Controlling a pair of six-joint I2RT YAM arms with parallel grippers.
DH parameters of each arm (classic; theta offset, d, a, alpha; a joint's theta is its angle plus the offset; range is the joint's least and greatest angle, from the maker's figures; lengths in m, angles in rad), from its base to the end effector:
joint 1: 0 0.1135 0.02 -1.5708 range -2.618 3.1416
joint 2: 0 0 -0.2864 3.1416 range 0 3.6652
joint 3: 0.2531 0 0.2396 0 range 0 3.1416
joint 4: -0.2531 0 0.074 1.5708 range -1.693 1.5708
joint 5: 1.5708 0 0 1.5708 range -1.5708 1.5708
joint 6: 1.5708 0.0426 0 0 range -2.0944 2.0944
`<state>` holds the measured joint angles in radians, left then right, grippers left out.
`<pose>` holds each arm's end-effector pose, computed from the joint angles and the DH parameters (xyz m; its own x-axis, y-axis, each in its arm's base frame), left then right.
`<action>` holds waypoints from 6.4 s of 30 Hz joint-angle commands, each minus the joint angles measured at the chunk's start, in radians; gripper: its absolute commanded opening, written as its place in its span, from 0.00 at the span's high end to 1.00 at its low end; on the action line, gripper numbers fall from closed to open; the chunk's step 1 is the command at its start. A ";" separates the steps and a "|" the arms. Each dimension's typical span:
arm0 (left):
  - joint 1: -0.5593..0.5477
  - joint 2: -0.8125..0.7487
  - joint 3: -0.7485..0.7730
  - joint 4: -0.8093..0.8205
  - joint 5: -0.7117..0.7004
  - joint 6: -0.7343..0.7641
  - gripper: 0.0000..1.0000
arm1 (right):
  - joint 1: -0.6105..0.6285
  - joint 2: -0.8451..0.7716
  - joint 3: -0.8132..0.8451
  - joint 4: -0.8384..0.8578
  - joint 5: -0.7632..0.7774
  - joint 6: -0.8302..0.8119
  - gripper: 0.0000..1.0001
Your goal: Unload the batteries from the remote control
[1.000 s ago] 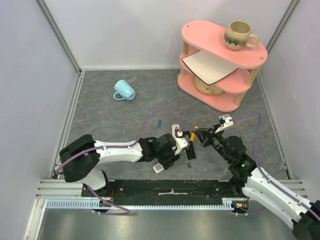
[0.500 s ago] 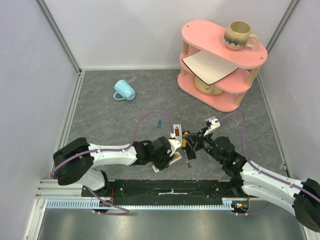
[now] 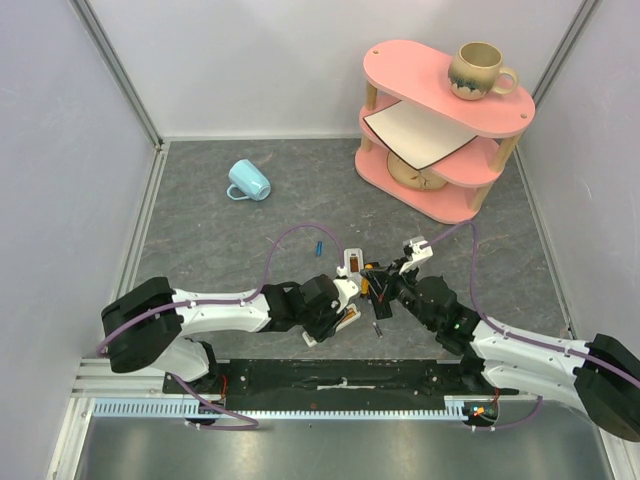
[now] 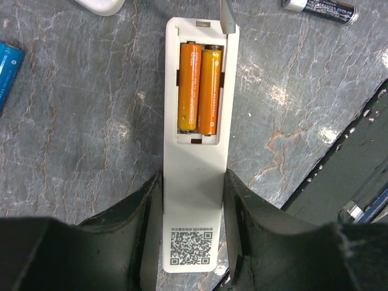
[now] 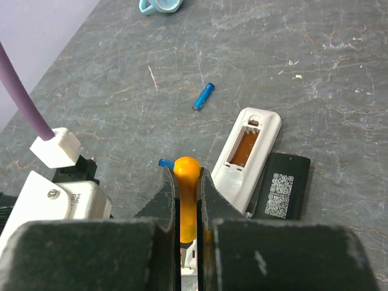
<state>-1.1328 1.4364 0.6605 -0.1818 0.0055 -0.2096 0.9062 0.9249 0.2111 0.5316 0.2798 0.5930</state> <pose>0.1085 -0.2322 0.1823 -0.5280 0.6368 -0.5619 0.8149 0.5661 -0.1241 0.1174 0.1307 0.2149 -0.4219 0.3325 -0.8435 -0.4260 0.7486 0.5081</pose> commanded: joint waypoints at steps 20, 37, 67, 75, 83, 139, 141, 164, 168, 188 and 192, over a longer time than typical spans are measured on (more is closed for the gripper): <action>-0.002 -0.057 -0.032 0.042 -0.002 -0.031 0.76 | 0.010 0.121 -0.018 0.217 0.056 0.016 1.00; -0.002 -0.057 -0.035 0.044 -0.002 -0.033 0.77 | 0.016 0.196 -0.032 0.298 0.035 0.045 1.00; -0.002 -0.067 -0.041 0.050 -0.029 -0.036 0.90 | 0.019 0.282 -0.056 0.489 -0.148 0.294 1.00; -0.002 -0.067 -0.041 0.054 -0.027 -0.036 0.90 | 0.017 0.284 0.011 0.360 -0.126 0.252 1.00; -0.002 -0.064 -0.042 0.053 -0.025 -0.037 0.90 | 0.019 0.249 0.042 0.251 -0.071 0.232 1.00; -0.002 -0.044 -0.024 0.062 -0.044 -0.017 0.98 | 0.019 0.198 0.057 0.123 0.070 0.051 1.00; -0.002 -0.044 -0.025 0.061 -0.042 -0.017 0.98 | 0.019 0.193 0.056 0.111 0.073 0.044 1.00; -0.001 -0.050 -0.029 0.064 -0.053 -0.020 0.98 | 0.022 0.299 -0.032 0.470 -0.145 0.271 1.00; -0.002 -0.051 -0.032 0.068 -0.053 -0.020 0.98 | 0.022 0.266 -0.036 0.496 -0.175 0.309 1.00; -0.002 -0.053 -0.032 0.067 -0.061 -0.024 0.98 | 0.022 0.128 -0.041 0.355 -0.151 0.297 1.00; -0.001 -0.051 -0.032 0.067 -0.061 -0.025 0.98 | 0.022 0.072 -0.026 0.256 -0.111 0.265 1.00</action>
<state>-1.1347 1.3922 0.6216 -0.1684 -0.0357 -0.2199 0.9192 1.0580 0.1684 0.8467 0.1452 0.8806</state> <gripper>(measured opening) 0.456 0.062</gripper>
